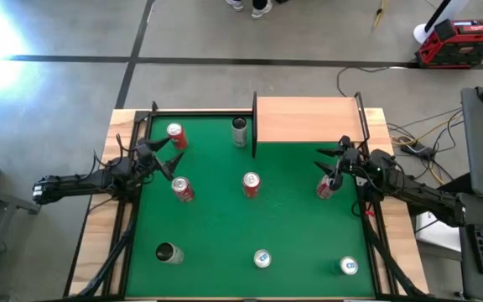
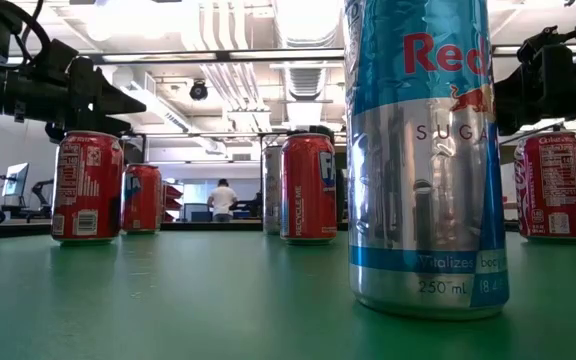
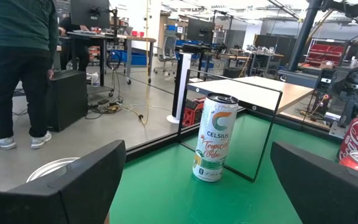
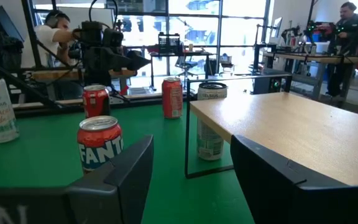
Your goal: Place canned beverage on shelf
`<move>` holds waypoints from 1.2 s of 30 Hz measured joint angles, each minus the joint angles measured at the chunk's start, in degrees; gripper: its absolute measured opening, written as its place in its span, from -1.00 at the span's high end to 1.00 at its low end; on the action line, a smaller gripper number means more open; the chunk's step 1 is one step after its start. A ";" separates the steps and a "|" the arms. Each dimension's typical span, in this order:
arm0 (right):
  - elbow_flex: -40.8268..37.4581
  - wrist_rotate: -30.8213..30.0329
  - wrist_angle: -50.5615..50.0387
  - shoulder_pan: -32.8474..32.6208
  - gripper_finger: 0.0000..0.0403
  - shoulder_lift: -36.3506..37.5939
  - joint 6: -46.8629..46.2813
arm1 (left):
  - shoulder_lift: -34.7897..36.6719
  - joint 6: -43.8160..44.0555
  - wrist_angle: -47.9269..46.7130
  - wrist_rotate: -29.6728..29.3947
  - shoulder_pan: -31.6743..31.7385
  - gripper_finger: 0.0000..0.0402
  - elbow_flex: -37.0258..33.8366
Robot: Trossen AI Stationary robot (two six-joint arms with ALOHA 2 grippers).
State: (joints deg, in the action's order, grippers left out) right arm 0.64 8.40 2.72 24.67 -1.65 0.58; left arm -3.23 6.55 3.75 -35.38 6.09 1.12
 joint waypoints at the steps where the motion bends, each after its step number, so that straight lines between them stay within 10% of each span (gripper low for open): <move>1: 0.01 0.00 0.01 0.00 -0.02 0.00 -0.02 | -0.01 0.00 0.00 0.00 0.00 -0.92 -0.01; 36: 0.02 -2.50 0.55 0.02 -0.02 0.00 0.20 | 0.00 -0.01 0.00 0.00 0.01 -0.92 0.01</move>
State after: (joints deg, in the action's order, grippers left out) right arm 0.67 5.91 3.27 24.68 -1.65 0.78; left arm -3.23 6.54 3.75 -35.38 6.10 1.12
